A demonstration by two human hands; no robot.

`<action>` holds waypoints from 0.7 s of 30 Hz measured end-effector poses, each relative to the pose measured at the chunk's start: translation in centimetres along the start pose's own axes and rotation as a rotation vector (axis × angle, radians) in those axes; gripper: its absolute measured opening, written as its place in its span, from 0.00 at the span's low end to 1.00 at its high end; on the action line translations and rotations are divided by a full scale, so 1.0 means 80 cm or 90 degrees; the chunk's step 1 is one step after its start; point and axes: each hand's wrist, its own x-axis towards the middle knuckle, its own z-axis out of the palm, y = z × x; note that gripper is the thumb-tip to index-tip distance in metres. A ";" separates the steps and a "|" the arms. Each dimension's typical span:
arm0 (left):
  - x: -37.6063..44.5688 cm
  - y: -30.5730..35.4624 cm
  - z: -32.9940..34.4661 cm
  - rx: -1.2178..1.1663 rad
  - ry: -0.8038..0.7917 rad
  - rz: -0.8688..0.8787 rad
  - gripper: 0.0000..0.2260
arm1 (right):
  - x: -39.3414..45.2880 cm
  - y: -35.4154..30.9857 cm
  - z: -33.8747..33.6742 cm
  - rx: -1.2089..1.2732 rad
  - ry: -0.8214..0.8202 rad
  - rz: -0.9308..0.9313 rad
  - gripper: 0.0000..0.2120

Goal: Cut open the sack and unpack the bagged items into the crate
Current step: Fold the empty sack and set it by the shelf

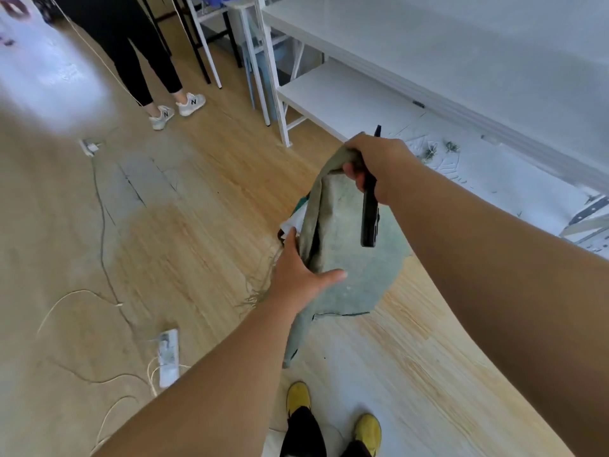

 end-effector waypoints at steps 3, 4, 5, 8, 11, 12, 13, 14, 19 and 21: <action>-0.002 -0.004 0.006 0.098 0.128 0.026 0.32 | -0.007 -0.011 0.007 0.022 -0.024 -0.039 0.06; 0.000 0.000 0.003 0.103 0.144 0.030 0.21 | -0.007 -0.012 0.007 0.009 -0.046 -0.076 0.07; 0.005 0.005 -0.002 0.078 0.138 0.026 0.13 | -0.007 -0.013 0.006 -0.005 -0.075 -0.120 0.08; 0.023 0.024 -0.018 -0.044 0.093 -0.006 0.07 | 0.001 -0.003 -0.006 -0.053 -0.111 -0.216 0.11; 0.041 0.041 -0.033 -0.173 0.061 -0.045 0.15 | 0.016 0.019 -0.027 -0.124 -0.033 -0.210 0.18; 0.045 0.047 -0.036 -0.220 0.052 -0.056 0.18 | 0.020 0.030 -0.035 -0.154 -0.016 -0.191 0.20; 0.049 0.051 -0.038 -0.264 0.043 -0.071 0.19 | 0.024 0.041 -0.040 -0.183 -0.015 -0.172 0.21; 0.052 0.056 -0.040 -0.302 0.030 -0.090 0.19 | 0.025 0.054 -0.045 -0.218 -0.033 -0.161 0.22; 0.056 0.074 -0.042 -0.294 -0.096 -0.125 0.15 | 0.019 0.103 -0.048 -0.451 -0.203 -0.256 0.36; 0.057 0.081 -0.040 -0.228 -0.144 -0.115 0.16 | 0.018 0.108 -0.046 -0.427 -0.181 -0.285 0.35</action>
